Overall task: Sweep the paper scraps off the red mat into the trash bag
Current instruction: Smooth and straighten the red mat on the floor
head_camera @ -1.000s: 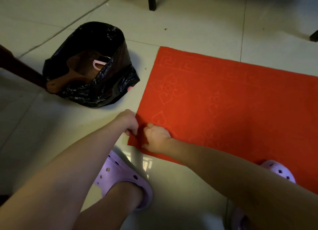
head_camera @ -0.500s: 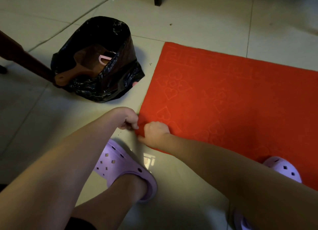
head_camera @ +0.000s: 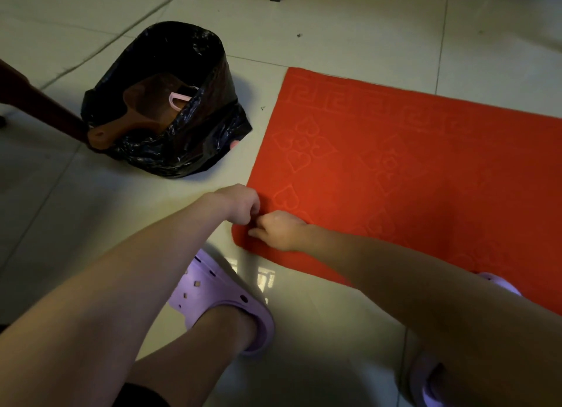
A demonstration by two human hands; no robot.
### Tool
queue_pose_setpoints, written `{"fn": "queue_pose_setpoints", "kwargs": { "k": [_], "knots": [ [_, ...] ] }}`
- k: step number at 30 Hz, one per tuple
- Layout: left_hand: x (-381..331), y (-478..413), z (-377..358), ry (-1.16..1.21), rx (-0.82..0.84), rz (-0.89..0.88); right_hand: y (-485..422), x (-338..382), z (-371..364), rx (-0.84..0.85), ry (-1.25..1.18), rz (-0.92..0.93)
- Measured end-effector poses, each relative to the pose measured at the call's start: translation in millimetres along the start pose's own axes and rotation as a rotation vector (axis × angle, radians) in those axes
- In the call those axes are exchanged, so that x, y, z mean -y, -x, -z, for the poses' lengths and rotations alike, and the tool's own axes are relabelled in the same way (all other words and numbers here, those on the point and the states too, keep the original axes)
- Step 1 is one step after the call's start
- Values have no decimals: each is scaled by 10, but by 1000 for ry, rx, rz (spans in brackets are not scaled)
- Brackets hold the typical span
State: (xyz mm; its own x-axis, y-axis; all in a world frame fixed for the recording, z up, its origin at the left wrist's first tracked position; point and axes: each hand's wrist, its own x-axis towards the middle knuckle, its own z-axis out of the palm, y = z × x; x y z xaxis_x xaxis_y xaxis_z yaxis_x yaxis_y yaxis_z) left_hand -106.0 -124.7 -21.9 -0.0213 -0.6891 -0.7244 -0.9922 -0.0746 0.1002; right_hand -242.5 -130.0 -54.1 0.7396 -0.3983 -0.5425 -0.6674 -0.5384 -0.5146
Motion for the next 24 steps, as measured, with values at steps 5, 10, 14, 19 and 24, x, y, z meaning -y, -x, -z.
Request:
{"fn": "queue_pose_setpoints", "kwargs": {
  "k": [5, 10, 14, 19, 24],
  "knots": [
    [-69, -47, -62, -186, 37, 35, 79, -26, -97, -131, 44, -2],
    [-97, -79, -166, -496, -17, 13, 59, -11, -124, -140, 98, 32],
    [-99, -80, -146, -555, 15, 12, 73, -100, -24, -16, 126, 160],
    [-180, -95, 56, -439, 109, 44, 169, -407, 267, 0, 332, 294],
    [-219, -266, 305, -260, 122, 134, 255, -686, 355, -52, 353, 269]
  ]
}}
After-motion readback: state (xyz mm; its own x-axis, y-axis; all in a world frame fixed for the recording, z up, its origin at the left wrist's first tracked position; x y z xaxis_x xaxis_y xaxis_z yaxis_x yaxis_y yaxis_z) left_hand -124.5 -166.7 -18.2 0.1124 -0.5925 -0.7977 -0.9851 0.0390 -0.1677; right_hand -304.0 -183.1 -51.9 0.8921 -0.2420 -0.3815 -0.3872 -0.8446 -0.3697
